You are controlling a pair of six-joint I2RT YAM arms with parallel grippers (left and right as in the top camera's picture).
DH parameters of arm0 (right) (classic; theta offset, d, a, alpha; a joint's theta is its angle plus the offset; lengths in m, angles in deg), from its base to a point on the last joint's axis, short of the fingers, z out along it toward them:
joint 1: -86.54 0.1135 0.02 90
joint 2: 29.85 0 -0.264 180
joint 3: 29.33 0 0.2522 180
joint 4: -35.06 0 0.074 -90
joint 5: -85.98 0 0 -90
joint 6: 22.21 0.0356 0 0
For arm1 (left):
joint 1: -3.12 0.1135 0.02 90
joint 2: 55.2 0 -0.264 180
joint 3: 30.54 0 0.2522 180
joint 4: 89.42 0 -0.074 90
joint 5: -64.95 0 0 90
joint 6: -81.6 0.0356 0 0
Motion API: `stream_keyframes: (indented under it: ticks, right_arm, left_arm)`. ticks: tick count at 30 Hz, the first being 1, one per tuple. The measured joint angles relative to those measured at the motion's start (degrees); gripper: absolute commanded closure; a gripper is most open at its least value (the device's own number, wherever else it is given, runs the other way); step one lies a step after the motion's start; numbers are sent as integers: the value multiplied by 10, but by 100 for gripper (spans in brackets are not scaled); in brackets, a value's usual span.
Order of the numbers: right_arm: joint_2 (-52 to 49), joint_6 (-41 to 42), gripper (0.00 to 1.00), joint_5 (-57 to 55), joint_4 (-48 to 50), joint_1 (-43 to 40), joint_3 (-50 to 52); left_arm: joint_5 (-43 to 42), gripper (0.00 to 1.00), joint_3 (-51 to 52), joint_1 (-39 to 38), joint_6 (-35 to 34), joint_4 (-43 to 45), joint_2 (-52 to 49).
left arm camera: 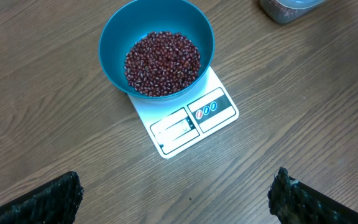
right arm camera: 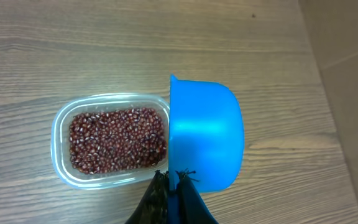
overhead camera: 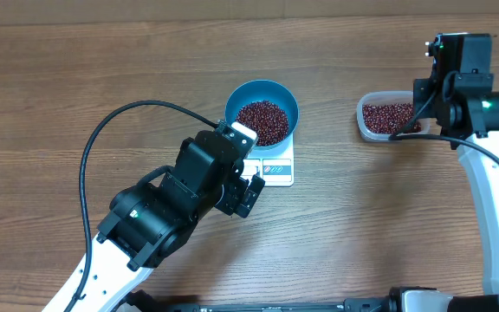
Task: Scoop item into bowl and weigh 150g on scale
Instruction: 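Carry the blue scoop right to the clear bean tub, then lower the scoop into the tub and release it with the right gripper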
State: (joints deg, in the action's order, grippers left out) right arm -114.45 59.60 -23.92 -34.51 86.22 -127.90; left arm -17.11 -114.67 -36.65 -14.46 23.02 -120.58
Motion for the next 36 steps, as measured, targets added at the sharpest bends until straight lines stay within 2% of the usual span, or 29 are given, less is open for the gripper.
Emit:
stream_keyframes:
  ticks: [16,20,23,36]
  right_arm:
    - [0,-11,96,-25,10,41,0]
    - [0,12,96,-26,14,41,0]
    - [0,71,96,-21,13,40,0]
    - [-52,438,96,5,-8,33,0]
  left_arm:
    - [0,0,0,0,0,0,0]
    - [0,1,0,0,0,0,0]
    - [0,0,0,0,0,0,0]
    - [0,0,0,0,0,0,0]
